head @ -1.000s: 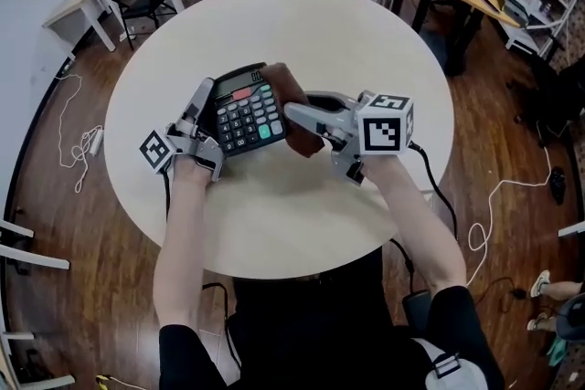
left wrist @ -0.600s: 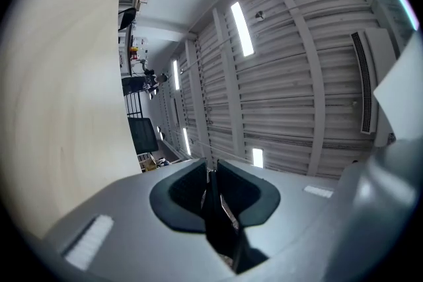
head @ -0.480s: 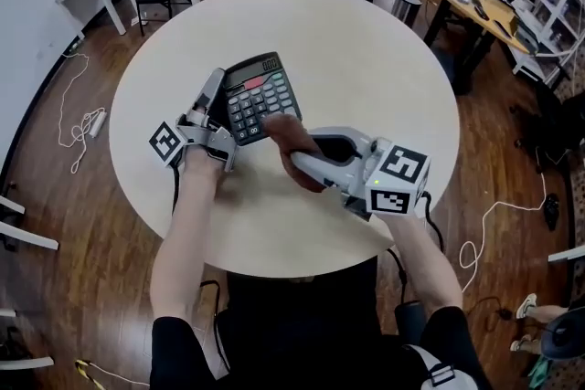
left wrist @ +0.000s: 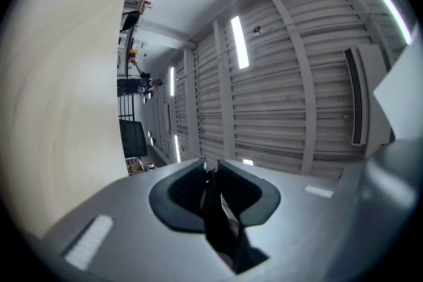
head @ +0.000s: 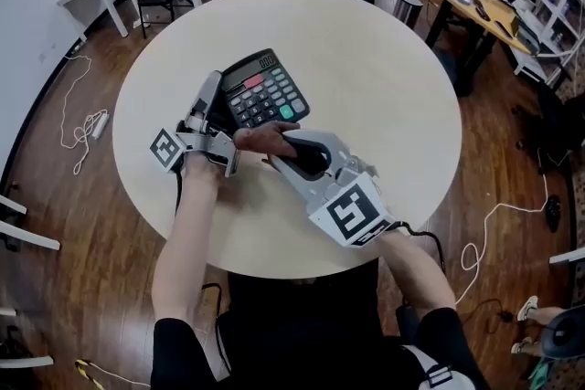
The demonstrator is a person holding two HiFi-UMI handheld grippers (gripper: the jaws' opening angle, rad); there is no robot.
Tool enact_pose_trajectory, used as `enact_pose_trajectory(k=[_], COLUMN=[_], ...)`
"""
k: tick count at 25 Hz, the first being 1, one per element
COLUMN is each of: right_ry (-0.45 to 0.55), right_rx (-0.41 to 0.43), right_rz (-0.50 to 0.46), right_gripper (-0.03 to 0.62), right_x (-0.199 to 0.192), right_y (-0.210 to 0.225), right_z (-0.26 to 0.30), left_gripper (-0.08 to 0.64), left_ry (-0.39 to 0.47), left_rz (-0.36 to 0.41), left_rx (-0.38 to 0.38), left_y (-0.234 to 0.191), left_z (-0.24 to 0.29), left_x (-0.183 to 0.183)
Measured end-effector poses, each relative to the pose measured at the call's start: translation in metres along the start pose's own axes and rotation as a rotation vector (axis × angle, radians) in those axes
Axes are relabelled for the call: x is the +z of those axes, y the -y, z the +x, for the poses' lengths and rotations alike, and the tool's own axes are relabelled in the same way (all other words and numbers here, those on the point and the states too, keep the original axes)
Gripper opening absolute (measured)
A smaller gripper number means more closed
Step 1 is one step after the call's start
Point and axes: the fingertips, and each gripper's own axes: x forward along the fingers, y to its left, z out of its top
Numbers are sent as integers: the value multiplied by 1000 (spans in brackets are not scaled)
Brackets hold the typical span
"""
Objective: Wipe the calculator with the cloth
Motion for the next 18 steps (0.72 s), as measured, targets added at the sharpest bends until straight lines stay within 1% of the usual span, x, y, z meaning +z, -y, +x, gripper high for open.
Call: enact_pose_trajectory(k=[2, 3, 5, 7, 8, 9, 10, 12, 13, 16, 17, 18], right_ry=[25, 23, -11, -66, -91, -111, -129, -163, -189, -292, -316, -335], right_rx=[-35, -62, -134, -225, -262, -281, -274, -208, -177, -133, -125, -119], right_rz=[44, 70, 122, 161, 183, 219, 269, 370, 402, 430, 443, 458], right_gripper=[98, 98, 98, 98, 98, 98, 98, 98, 98, 98, 98, 98], right_x=[1, -1, -14, -36, -48, -59, -68, -83, -91, -117, -123, -128], right_y=[12, 21, 45, 77, 93, 106, 114, 118, 120, 133, 140, 147], right_z=[-8, -12, -23, -37, -42, -46, -47, -40, -35, -22, -19, -16], left_gripper=[60, 60, 60, 60, 58, 58, 58, 60, 60, 60, 60, 58], left_ry=[-7, -11, -17, -36, -62, -104, -161, -299, -380, -685, -774, -838], left_rz=[-5, -6, -8, -9, -14, -20, -26, -27, -16, 33, 38, 26], left_rx=[-8, -12, -16, -8, 3, 20, 42, 89, 116, 235, 265, 282], left_y=[2, 4, 5, 2, -2, -7, -14, -26, -32, -54, -59, -62], left_z=[0, 1, 1, 2, 2, 2, 2, 3, 4, 9, 12, 15], left_x=[2, 3, 4, 1, -3, -8, -16, -35, -47, -93, -107, -119])
